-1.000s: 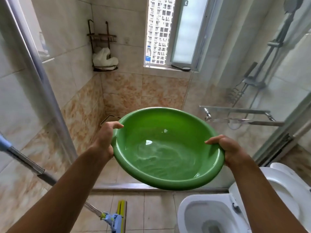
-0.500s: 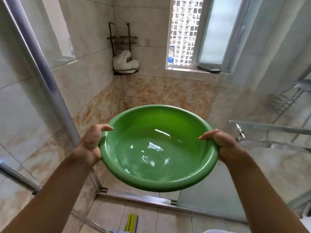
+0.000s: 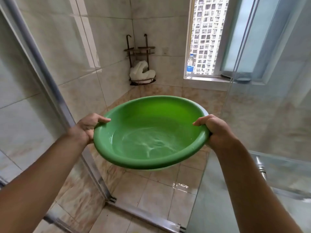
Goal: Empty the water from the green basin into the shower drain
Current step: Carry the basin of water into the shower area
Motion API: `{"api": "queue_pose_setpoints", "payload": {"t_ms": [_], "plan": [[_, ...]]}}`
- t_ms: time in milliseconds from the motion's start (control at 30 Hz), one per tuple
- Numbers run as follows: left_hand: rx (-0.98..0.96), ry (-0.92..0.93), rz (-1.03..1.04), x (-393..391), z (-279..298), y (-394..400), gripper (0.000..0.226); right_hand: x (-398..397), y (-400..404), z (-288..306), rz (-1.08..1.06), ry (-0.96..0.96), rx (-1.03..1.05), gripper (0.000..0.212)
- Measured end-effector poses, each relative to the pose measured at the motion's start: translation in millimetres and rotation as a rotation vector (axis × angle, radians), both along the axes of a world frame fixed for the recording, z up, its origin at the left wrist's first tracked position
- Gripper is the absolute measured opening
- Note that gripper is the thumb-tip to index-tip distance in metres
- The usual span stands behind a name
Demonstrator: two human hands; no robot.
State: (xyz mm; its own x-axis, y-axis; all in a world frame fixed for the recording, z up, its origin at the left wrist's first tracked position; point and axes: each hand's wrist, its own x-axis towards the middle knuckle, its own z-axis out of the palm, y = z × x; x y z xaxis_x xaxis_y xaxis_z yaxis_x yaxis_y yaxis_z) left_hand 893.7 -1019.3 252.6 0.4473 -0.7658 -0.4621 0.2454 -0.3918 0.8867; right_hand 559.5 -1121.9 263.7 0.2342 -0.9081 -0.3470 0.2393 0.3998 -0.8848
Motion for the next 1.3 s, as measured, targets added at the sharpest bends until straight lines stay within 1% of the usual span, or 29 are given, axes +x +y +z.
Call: {"api": "queue_pose_setpoints", "payload": {"t_ms": [133, 400, 500, 567, 633, 767, 900, 1067, 1200, 1300], "plan": [[0.04, -0.08, 0.026, 2.5, 9.3, -18.2, 0.026, 3.2, -17.9, 2.4, 0.003, -0.022, -0.015, 0.042], [0.054, -0.115, 0.061, 8.2, 7.7, -37.1, 0.026, 23.4, -43.1, -0.3, -0.009, 0.001, -0.031, 0.024], [0.069, -0.13, 0.08, 12.7, 5.3, -42.0, 0.026, 34.4, -49.3, -5.4, -0.065, 0.026, -0.029, 0.029], [0.066, -0.121, 0.094, 16.6, 3.2, -44.0, 0.025, 42.4, -54.2, -6.8, -0.088, 0.044, -0.044, 0.034], [0.063, -0.109, 0.107, 23.2, 0.3, -46.7, 0.025, 50.6, -59.7, -7.8, -0.101, 0.071, -0.062, 0.035], [0.045, -0.081, 0.104, 39.5, -3.2, -56.1, 0.025, 65.9, -73.0, -14.7, -0.099, 0.108, -0.064, 0.03], [0.071, -0.084, 0.099, 59.5, -8.1, -75.7, 0.021, 82.3, -90.6, -23.4, -0.109, 0.106, -0.049, 0.023], [0.068, -0.018, 0.1, 95.3, -24.6, -111.8, 0.02, 116.1, -125.0, -44.5, -0.129, 0.102, -0.02, 0.021], [0.057, 0.056, 0.135, 144.2, -53.1, -162.5, 0.018, 157.1, -180.4, -75.1, -0.123, 0.137, 0.016, 0.011], [0.016, 0.106, 0.172, 173.5, -79.7, -203.4, 0.023, 179.4, -228.8, -94.4, -0.095, 0.144, 0.029, 0.021]]}}
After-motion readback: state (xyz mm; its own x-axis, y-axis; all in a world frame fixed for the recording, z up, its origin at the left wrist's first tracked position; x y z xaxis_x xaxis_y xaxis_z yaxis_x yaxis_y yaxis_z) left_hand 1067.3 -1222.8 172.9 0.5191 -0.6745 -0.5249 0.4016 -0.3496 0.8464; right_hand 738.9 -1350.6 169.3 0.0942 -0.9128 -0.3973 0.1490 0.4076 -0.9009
